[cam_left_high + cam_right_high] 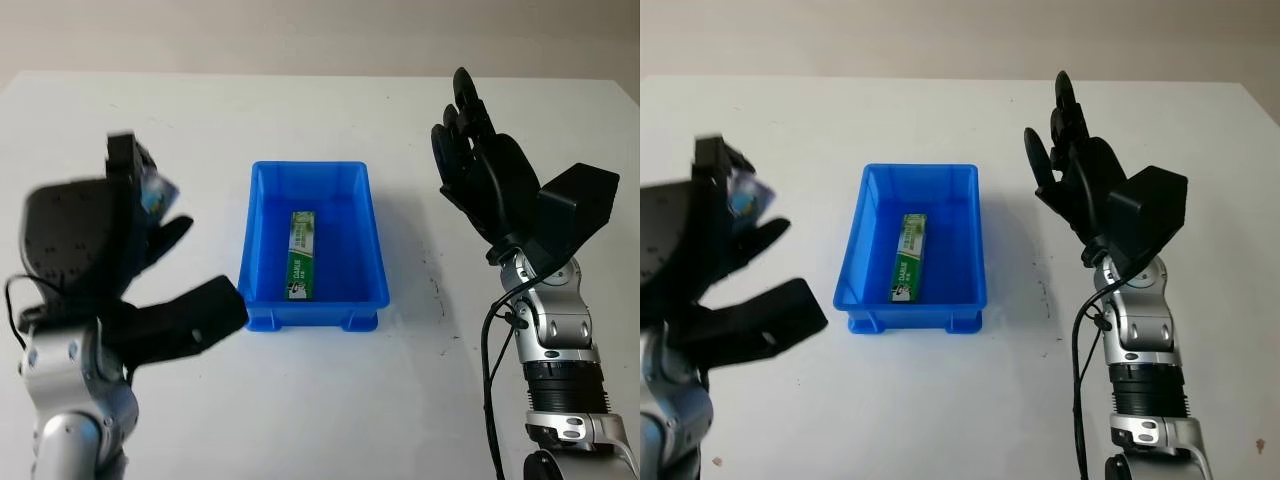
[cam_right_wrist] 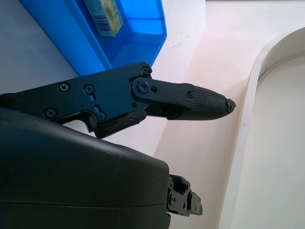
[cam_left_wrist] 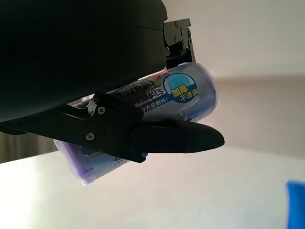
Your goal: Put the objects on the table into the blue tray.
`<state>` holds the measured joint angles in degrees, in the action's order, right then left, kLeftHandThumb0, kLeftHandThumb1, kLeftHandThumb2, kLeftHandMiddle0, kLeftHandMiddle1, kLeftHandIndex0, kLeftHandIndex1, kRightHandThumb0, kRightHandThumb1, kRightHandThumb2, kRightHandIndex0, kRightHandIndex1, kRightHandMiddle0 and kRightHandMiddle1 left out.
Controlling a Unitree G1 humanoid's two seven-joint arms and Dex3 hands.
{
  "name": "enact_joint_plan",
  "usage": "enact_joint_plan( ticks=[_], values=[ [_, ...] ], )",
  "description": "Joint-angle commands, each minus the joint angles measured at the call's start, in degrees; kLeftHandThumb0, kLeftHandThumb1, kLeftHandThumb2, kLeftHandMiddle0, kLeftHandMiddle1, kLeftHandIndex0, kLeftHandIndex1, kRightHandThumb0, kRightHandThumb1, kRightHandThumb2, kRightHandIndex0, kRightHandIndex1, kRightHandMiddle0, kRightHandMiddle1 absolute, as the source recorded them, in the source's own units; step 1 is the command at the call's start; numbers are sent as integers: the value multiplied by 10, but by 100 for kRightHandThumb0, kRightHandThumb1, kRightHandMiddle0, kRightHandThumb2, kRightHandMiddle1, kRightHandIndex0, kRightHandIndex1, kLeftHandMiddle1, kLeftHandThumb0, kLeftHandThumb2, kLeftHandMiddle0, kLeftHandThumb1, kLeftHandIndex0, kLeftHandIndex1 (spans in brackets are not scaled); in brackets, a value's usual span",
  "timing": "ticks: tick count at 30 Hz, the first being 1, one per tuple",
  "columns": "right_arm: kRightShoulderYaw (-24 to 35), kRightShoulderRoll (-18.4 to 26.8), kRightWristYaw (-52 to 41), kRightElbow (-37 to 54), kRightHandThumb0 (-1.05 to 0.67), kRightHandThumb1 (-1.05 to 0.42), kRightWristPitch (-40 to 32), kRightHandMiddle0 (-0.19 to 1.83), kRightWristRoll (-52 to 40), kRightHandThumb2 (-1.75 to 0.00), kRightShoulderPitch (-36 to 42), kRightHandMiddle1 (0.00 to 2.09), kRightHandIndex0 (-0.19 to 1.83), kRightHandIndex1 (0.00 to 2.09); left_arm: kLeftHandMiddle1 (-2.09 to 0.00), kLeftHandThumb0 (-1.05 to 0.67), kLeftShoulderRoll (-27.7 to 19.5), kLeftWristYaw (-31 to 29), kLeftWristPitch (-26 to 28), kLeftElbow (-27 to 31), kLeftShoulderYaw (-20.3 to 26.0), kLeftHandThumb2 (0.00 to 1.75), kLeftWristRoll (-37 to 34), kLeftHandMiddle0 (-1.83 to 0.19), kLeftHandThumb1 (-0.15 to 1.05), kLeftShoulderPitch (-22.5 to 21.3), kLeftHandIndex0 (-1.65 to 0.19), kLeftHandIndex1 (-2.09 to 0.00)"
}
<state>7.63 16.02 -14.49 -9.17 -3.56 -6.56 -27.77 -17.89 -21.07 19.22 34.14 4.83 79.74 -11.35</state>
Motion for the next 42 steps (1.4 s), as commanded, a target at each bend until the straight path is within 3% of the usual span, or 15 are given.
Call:
enact_joint_plan(
  ticks=[1,7,13,21,26,30,34,38,42],
  values=[
    [4,5,-1,0,-65,-105,9,-19,-2,-52,-8,0,-19,0,-209,-45,-17,11,-9,1,10,29,-19,-83,105,-34,-31,-209],
    [4,3,-3,-12,-65,-105,13,-19,-6,-51,-14,0,-19,0,-209,-43,-50,16,-43,-68,16,24,-160,-91,105,-145,-54,-209],
    [-3,3,-7,-21,-64,-105,28,-19,-2,-54,-17,0,-19,0,-209,-38,-61,-36,-39,-167,3,26,-326,-84,105,-273,-58,-209],
    [-3,3,-3,-18,-64,-105,30,-19,0,-54,-15,0,-19,0,-209,-32,-57,-102,-43,-311,-27,38,-533,-101,105,-386,-84,-209],
    [-5,3,-1,-12,-64,-105,25,-19,3,-54,-13,0,-19,0,-209,-41,-52,-92,-46,-357,-66,39,-572,-99,105,-408,-83,-209],
    [-5,1,-1,-10,-65,-105,19,-19,0,-54,-13,0,-19,0,-209,-39,-37,-92,-44,-370,-95,40,-595,-103,105,-412,-84,-209],
    [-6,0,3,-3,-65,-105,10,-19,1,-54,-12,0,-19,0,-209,-36,-21,-106,-1,-385,-125,42,-609,-106,105,-419,-83,-209],
    [-5,0,2,-1,-64,-105,6,-19,-1,-54,-10,0,-19,0,-209,-35,-8,-90,-31,-427,-139,41,-627,-97,105,-405,-83,-209],
    [-2,-3,3,-4,-64,-105,6,-19,-5,-54,-10,0,-19,0,-209,-37,-10,-88,-20,-445,-171,43,-609,-103,105,-396,-77,-209]
  ],
)
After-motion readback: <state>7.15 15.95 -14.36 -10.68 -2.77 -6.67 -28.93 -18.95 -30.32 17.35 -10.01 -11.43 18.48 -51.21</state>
